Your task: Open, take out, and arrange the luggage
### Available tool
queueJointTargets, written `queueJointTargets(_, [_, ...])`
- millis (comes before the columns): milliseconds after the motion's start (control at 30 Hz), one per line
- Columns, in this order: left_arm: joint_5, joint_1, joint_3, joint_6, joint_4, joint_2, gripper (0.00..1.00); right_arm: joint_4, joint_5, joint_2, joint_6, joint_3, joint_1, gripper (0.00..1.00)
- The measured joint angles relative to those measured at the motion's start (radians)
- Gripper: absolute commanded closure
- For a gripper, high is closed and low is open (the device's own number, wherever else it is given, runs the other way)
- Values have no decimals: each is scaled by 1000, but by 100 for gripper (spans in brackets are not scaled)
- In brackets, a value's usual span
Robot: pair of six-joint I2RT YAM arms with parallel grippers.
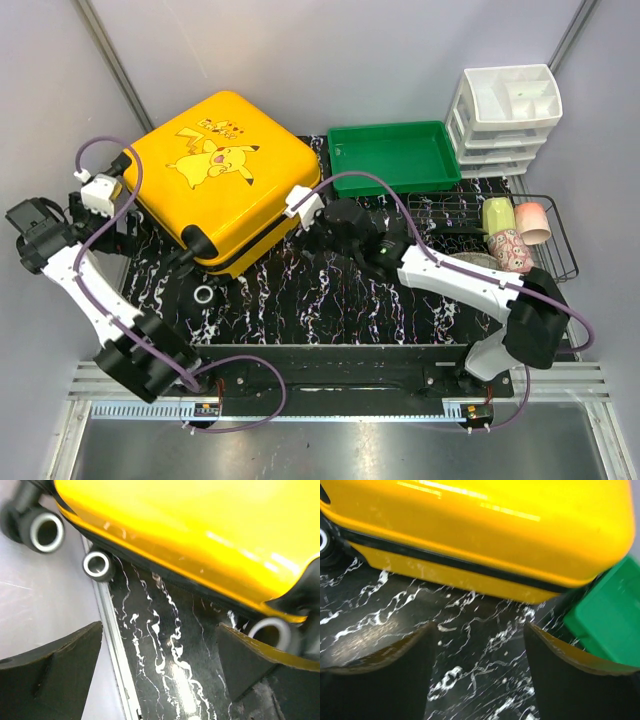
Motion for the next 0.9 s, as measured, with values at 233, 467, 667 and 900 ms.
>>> queueJointTargets(233, [-110,-155,168,-413,88,-70,1,-154,-33,-15,285,0,-39,20])
queueJointTargets(467, [-447,-453,447,-715,235,219,1,-254,-121,96,554,107,-159,17])
queueJointTargets(667, [-581,-468,746,-861,295,550,1,-275,-145,173,642,139,-170,29])
queueJointTargets(900, [-661,-465,836,-926,414,733,1,-274,-89,278,658,161,-170,39])
